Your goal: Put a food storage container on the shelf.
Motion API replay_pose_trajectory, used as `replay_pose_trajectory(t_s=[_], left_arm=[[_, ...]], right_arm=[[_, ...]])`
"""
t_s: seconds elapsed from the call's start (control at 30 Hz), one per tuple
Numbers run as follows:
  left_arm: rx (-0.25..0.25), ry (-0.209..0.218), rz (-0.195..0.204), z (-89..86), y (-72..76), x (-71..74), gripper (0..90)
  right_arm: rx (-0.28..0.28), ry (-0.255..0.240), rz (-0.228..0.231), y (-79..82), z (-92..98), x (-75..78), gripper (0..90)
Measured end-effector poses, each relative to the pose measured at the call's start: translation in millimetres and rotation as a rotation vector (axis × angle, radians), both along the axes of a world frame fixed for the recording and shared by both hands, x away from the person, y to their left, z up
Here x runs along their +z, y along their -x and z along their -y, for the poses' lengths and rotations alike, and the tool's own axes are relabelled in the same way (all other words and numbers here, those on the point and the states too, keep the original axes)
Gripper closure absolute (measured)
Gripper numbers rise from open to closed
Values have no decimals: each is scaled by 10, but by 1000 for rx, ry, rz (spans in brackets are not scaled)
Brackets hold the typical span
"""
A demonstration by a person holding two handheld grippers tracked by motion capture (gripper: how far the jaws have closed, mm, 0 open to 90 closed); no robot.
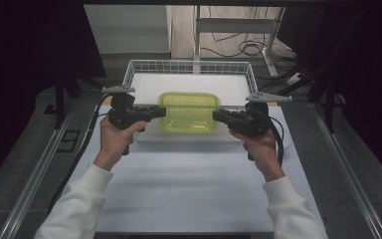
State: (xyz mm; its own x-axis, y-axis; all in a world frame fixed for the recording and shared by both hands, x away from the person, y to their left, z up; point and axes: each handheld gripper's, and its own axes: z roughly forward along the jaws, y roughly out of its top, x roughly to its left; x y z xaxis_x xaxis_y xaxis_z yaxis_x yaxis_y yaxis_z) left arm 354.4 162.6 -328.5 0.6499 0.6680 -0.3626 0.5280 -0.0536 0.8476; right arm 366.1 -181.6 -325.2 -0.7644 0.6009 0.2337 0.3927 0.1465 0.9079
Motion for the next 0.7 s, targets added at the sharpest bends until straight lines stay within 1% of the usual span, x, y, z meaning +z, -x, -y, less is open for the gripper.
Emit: replay_pose_trajectory(t_s=[0.03,0.07,0.1,0.13,0.17,0.23,0.27,0.3,0.33,0.37,0.4,0.5,0.53,0.57,0.6,0.63,0.67,0.7], left_arm=[[-3,4,-2,-8,-83,46,795],[-4,4,-2,-11,-124,70,795],[-4,4,-2,-11,-124,70,795],[-6,0,-5,-17,-214,129,795],[-6,0,-5,-17,-214,129,795],[-5,-3,-10,-30,-299,182,795],[-5,-7,-13,-35,-341,203,795],[-7,-2,-21,-47,-410,228,795],[-7,-2,-21,-47,-410,228,795],[-9,9,-32,-56,-479,240,795],[-9,9,-32,-56,-479,240,795],[-14,23,-49,-63,-578,227,796],[-16,28,-62,-63,-627,213,796],[-16,28,-62,-63,-627,213,796],[-17,33,-74,-63,-666,197,796],[-18,36,-84,-64,-698,185,796],[-20,34,-99,-62,-757,163,797],[-20,34,-99,-62,-757,163,797]], right_arm=[[1,-6,-2,-75,2,49,785],[3,-8,-2,-105,3,66,785],[5,-14,-3,-146,4,86,786],[5,-15,-5,-198,3,111,786],[5,-15,-5,-198,3,111,786],[7,-22,-11,-283,-3,150,786],[8,-29,-17,-369,-10,186,787],[8,-29,-19,-406,-15,202,787],[8,-29,-22,-431,-18,214,787],[8,-31,-25,-469,-21,232,787],[8,-31,-25,-469,-21,232,787],[7,-35,-40,-548,-23,263,789],[3,-30,-46,-595,-22,269,789],[3,-30,-46,-595,-22,269,789],[2,-30,-58,-648,-19,260,790],[2,-30,-58,-648,-19,260,790],[1,-28,-77,-711,-16,239,789],[1,-28,-77,-711,-16,239,789]])
